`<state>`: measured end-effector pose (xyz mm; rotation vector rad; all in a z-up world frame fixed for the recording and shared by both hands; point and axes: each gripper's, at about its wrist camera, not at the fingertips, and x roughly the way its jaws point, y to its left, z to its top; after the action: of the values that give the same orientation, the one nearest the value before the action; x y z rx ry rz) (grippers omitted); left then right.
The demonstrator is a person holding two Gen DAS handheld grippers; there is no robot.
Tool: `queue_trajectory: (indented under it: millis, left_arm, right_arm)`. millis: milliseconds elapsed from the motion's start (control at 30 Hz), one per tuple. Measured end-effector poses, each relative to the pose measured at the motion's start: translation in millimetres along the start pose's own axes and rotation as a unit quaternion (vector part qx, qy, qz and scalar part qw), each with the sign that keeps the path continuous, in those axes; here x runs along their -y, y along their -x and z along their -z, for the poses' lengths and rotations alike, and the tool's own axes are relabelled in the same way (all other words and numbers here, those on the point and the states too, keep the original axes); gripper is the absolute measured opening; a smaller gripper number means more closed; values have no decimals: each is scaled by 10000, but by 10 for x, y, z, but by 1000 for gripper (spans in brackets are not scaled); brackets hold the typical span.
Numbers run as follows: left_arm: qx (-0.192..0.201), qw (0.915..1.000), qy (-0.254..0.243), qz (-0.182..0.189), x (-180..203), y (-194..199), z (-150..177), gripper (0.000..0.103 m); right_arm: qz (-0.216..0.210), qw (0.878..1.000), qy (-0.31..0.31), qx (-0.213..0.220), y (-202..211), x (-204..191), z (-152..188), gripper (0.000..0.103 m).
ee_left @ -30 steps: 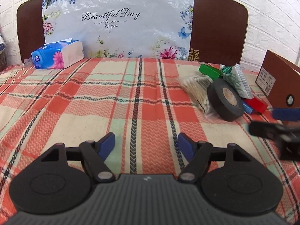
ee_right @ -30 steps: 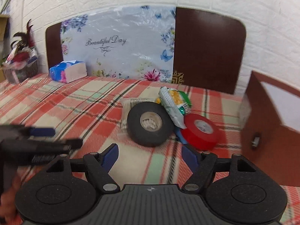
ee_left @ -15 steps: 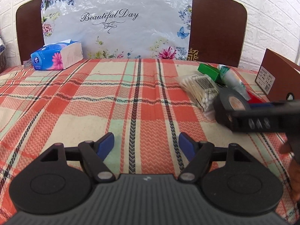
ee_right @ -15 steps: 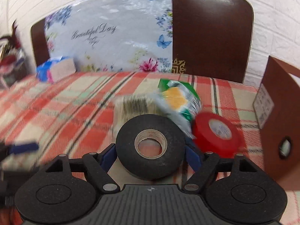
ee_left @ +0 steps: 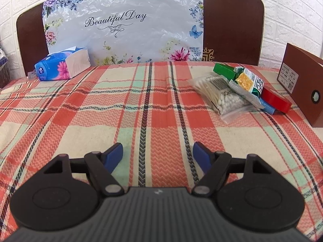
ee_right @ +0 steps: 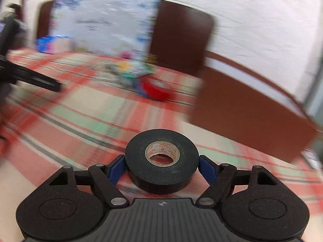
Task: Organize objects
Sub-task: 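Move the left gripper over the table to the black tape roll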
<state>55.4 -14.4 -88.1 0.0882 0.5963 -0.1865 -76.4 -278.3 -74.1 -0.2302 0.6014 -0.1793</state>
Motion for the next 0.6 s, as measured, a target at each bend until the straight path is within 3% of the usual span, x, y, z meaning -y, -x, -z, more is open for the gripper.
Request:
queue_trajectory:
  millis: [200, 300, 400, 600]
  left_arm:
    - [-105, 9997, -208, -64, 96, 53, -50, 76]
    - [-369, 9976, -6, 581, 264, 180, -76, 76]
    - [-520, 9904, -287, 1247, 673, 376, -78, 71]
    - [-1063, 9624, -574, 2433, 1429, 635, -26, 64]
  right_arm:
    - [-55, 9978, -656, -109, 156, 388, 209, 82]
    - [82, 9974, -705, -134, 201, 437, 345, 82]
    - [-52, 9930, -1169, -177, 212, 536, 396, 82]
    - [-162, 9941, -1068, -92, 269, 533, 424, 77]
